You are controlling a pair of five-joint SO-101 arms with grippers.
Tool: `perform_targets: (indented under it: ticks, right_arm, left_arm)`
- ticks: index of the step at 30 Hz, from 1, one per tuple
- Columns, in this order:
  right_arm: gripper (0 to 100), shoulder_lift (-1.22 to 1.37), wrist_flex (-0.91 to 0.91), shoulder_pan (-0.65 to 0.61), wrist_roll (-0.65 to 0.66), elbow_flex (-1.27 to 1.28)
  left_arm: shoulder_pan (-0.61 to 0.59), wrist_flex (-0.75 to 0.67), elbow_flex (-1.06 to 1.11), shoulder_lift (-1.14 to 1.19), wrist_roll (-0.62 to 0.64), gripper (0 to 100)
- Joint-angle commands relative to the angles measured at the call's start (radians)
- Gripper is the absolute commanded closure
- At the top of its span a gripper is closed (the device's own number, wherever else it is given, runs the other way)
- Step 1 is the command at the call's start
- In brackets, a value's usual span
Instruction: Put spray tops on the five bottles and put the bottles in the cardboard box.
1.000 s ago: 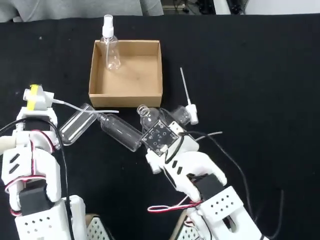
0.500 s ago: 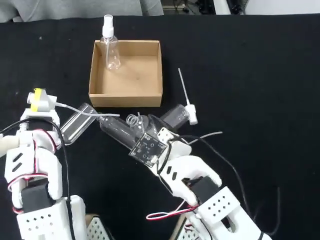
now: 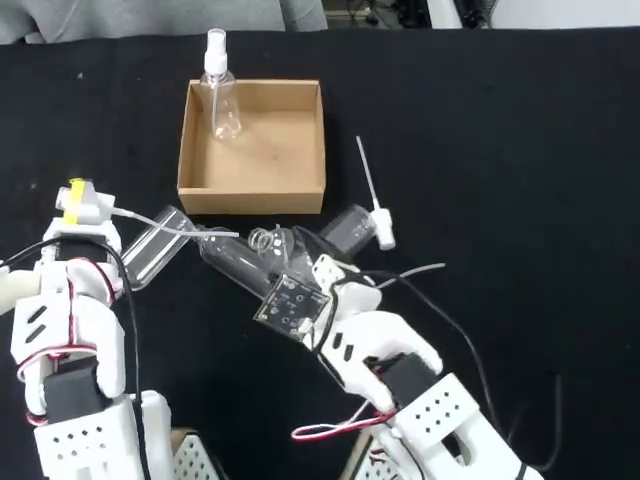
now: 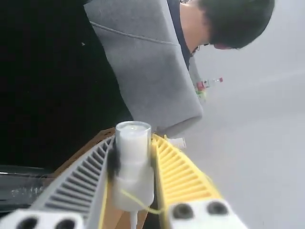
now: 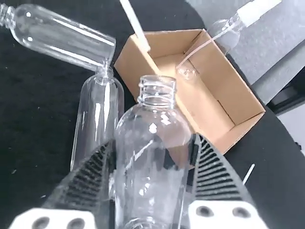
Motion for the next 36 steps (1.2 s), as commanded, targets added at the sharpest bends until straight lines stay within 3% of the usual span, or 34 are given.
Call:
perform_targets:
  ticks: [1, 21, 28, 36]
  right_arm:
    - [88.1, -0.019, -0.061, -0.018, 0.014, 0.004]
    - [88.2, -0.018, -0.055, -0.089, 0.015, 0.012]
    - [88.2, -0.018, -0.055, -0.089, 0.012, 0.012]
    - [88.2, -0.018, -0.055, -0.089, 0.008, 0.013]
  left_arm:
    - [0.058, -0.011, -0.012, -0.014, -0.017, 97]
    - [0.076, -0.014, 0.001, -0.014, -0.043, 97]
    - [0.211, -0.012, 0.022, -0.014, -0.146, 97]
    - [0.229, -0.021, 0.044, -0.014, -0.178, 97]
